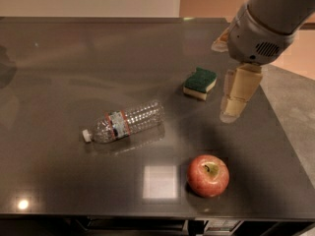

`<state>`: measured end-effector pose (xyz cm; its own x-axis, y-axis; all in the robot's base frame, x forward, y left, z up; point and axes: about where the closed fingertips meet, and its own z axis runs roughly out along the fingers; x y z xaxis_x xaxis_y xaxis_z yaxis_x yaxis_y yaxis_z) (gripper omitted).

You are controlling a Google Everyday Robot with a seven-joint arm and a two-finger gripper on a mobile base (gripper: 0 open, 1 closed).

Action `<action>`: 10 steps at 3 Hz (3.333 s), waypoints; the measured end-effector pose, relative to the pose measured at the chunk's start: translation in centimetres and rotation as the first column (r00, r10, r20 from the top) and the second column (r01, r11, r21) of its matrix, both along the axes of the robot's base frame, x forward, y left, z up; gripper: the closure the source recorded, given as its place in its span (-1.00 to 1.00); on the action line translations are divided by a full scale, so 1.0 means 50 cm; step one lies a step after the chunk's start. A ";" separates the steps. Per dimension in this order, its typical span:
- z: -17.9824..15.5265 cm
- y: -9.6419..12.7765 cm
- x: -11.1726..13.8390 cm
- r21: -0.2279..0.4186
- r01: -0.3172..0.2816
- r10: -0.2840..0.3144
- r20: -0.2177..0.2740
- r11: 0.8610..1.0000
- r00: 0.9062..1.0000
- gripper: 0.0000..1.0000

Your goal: Place water bottle upright

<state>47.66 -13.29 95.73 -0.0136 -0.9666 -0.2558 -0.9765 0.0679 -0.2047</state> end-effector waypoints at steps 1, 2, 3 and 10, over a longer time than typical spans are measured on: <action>-0.018 0.055 0.016 0.007 -0.072 0.072 -0.011 0.997 0.997 -1.00; -0.033 0.108 0.028 0.009 -0.139 0.139 -0.014 0.990 0.990 -1.00; -0.044 0.147 0.033 0.008 -0.192 0.193 -0.013 0.981 0.981 -1.00; -0.180 0.382 0.001 -0.111 -0.470 0.457 -0.122 0.876 0.881 -1.00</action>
Offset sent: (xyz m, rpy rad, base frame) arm 0.0194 0.0797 -0.0258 0.0066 0.0311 0.2128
